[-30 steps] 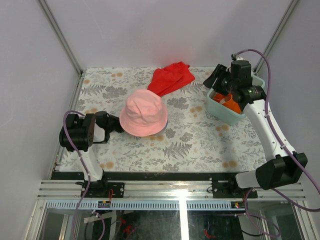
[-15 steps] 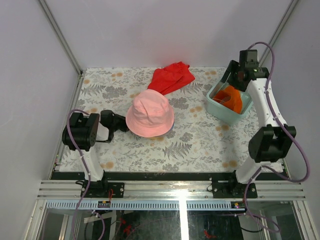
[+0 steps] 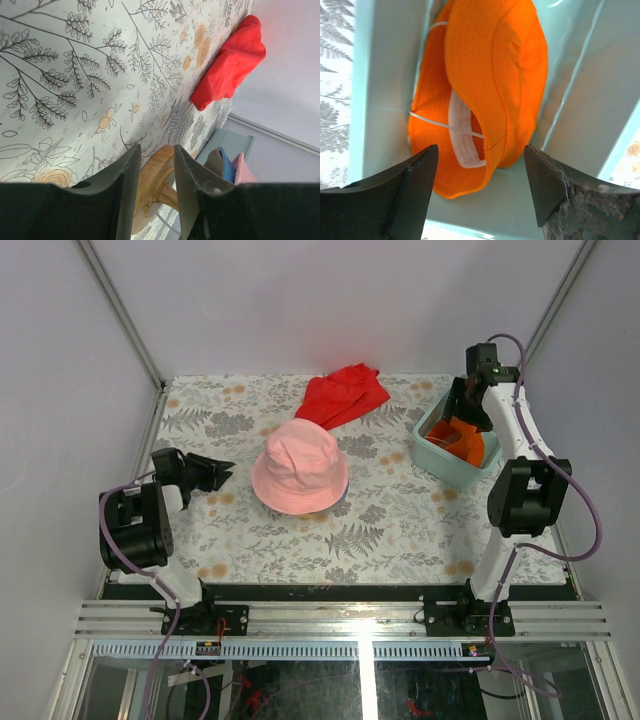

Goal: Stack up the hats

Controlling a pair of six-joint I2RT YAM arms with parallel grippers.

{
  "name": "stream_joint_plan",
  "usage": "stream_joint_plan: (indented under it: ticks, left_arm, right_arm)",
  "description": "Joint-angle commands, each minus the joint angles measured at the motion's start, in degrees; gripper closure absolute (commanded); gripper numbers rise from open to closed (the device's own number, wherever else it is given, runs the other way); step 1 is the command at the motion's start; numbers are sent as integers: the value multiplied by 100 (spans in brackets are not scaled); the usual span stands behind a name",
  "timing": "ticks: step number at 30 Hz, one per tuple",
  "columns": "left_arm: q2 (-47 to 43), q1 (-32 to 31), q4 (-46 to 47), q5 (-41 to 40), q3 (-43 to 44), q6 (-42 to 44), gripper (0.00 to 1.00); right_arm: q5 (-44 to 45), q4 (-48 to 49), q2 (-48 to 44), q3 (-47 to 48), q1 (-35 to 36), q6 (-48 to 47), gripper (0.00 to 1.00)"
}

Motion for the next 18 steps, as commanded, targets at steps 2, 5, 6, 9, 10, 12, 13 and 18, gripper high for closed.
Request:
stream_joint_plan:
  ticks: [2, 5, 6, 9, 10, 12, 13, 18]
  left_arm:
    - [-470, 77, -601, 208, 399, 232, 67]
    - [-749, 72, -638, 261, 624, 9, 67]
    - [-851, 73, -657, 282, 714, -50, 67]
    - [-1233, 58, -979, 236, 1159, -30, 66]
    - [-1351, 55, -1188, 211, 1364, 50, 66]
    - [-1541, 40, -1654, 161, 1907, 238, 66]
    - [-1617, 24, -1835, 128, 2177, 315, 65]
    - [-1642, -277, -2543, -121, 3930, 515, 63]
  right_arm:
    - [526, 45, -51, -389, 15, -314, 25]
    - [476, 145, 112, -568, 15, -297, 28]
    - [456, 186, 174, -631, 15, -283, 31]
    - [469, 305, 262, -752, 15, -224, 67]
    - [522, 344, 215, -799, 12, -196, 89]
    - [502, 498, -89, -895, 22, -113, 100]
    - [477, 622, -409, -915, 34, -72, 100]
    - [503, 700, -1291, -194, 150, 196, 100]
